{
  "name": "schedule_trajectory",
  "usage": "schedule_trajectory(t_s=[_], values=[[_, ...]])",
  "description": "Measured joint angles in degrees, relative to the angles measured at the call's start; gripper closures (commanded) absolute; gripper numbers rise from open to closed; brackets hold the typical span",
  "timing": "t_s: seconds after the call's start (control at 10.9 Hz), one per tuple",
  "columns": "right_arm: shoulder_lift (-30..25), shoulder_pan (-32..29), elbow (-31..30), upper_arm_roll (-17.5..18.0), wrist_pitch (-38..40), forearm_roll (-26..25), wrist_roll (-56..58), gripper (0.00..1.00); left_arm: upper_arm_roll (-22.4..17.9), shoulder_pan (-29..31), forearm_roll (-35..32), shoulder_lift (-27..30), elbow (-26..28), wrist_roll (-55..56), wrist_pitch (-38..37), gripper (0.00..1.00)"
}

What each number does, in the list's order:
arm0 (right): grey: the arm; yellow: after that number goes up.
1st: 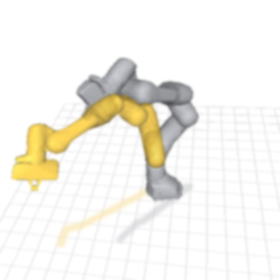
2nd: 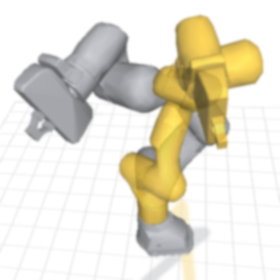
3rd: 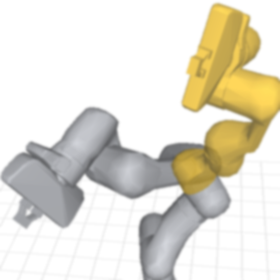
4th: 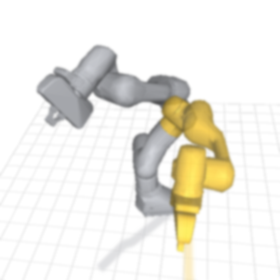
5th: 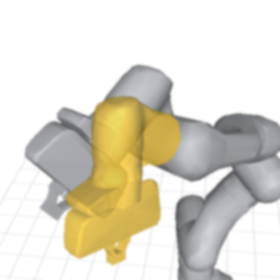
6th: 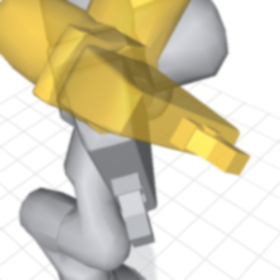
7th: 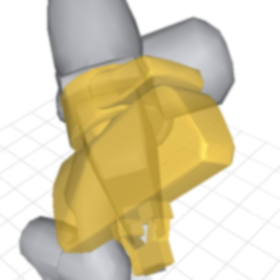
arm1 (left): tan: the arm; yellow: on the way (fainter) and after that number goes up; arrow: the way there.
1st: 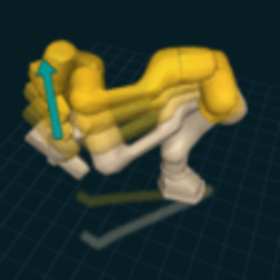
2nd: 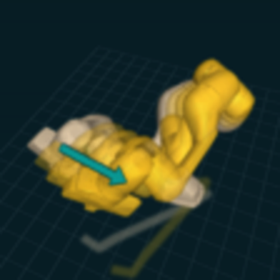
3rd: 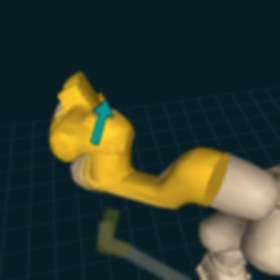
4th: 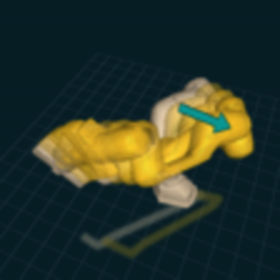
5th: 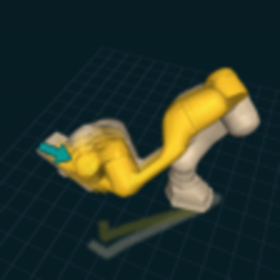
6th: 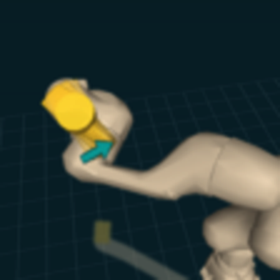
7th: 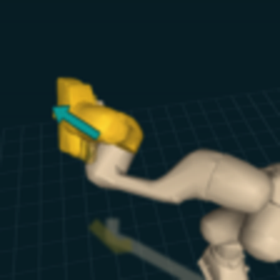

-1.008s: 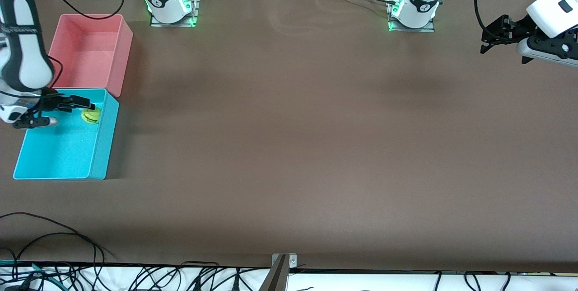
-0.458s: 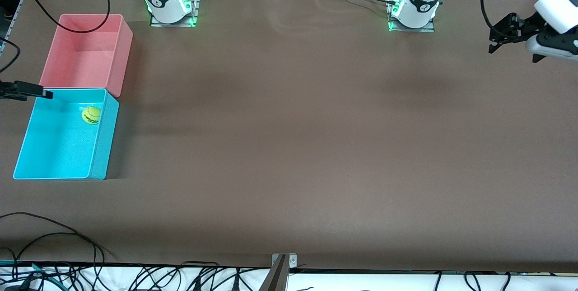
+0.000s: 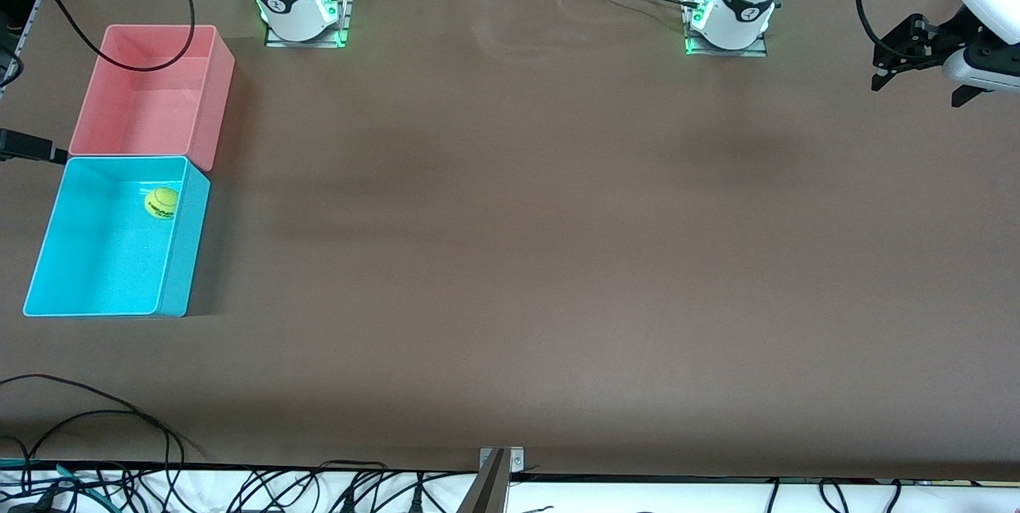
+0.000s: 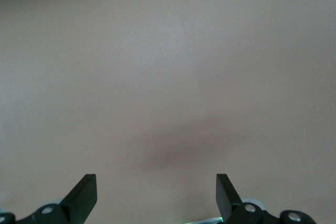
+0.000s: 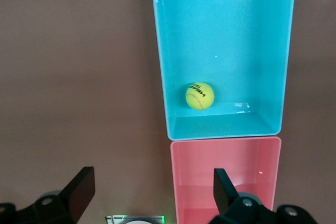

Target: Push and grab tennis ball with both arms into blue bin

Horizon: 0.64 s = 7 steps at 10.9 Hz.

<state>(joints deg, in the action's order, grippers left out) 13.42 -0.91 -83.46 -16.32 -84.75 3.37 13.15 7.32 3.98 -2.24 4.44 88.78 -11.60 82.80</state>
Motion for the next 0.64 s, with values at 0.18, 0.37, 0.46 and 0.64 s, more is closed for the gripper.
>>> schedule_trajectory(t_s=[0.18, 0.37, 0.46, 0.64], values=[[-3.35, -2.33, -0.90, 6.66, 0.78, -1.54, -4.27, 0.00, -0.01, 0.00, 0.00, -0.04, -0.01, 0.03, 0.00, 0.00], [-6.89, -3.50, -5.07, 11.35, -1.30, -3.50, -7.21, 0.00, -0.01, 0.00, 0.00, -0.08, -0.03, 0.05, 0.00, 0.00], [-8.92, -3.51, -8.10, 12.67, -4.45, -4.01, -7.95, 0.00, -0.01, 0.00, 0.00, -0.09, -0.09, 0.05, 0.00, 0.00], [-13.27, -3.43, -13.39, 13.65, -9.09, -4.20, -8.02, 0.00, -0.01, 0.00, 0.00, -0.09, -0.16, 0.05, 0.00, 0.00]])
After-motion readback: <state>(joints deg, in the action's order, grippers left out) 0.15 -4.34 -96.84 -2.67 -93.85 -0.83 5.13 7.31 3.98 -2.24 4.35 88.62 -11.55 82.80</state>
